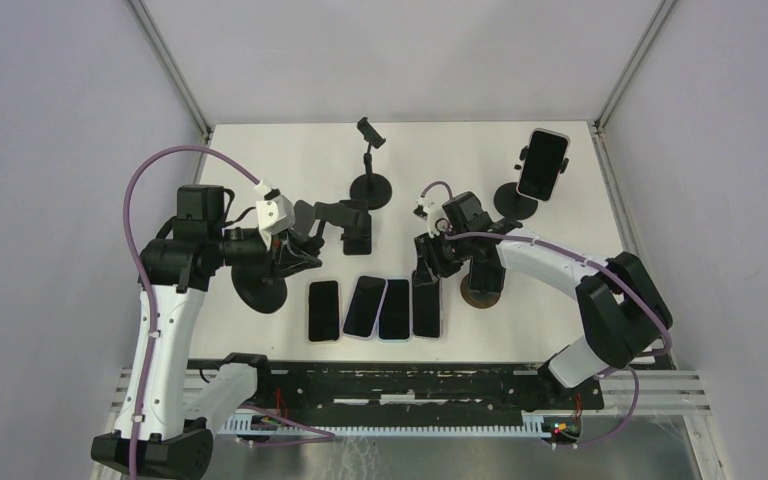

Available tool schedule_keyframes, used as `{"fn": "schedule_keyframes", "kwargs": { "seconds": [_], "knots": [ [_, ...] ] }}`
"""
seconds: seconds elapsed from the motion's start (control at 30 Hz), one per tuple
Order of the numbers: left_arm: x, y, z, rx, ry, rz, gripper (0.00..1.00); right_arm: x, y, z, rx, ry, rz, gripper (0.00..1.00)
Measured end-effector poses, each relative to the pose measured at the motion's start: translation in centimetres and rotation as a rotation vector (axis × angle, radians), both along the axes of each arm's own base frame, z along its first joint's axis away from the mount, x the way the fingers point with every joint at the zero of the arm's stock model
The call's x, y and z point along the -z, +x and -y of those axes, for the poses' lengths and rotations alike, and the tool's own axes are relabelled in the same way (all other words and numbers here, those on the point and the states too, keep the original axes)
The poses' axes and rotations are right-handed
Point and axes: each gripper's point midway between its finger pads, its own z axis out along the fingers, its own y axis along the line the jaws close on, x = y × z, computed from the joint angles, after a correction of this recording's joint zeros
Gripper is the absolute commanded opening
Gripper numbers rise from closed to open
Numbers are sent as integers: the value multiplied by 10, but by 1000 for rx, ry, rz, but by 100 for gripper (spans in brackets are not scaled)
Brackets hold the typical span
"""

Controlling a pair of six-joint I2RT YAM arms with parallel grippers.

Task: Remove the phone from the phone stand

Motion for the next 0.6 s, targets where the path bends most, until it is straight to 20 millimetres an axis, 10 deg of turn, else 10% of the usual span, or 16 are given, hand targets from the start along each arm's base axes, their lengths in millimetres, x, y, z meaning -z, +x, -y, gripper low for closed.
{"fn": "schedule_keyframes", "kwargs": {
  "seconds": [0.37,0.6],
  "knots": [
    [1,0,0,1,0,-6,2,23,25,16,86,-162,107,89],
    [1,1,0,2,-1,-13,2,-31,46,0,107,-139,237,98]
  ]
}}
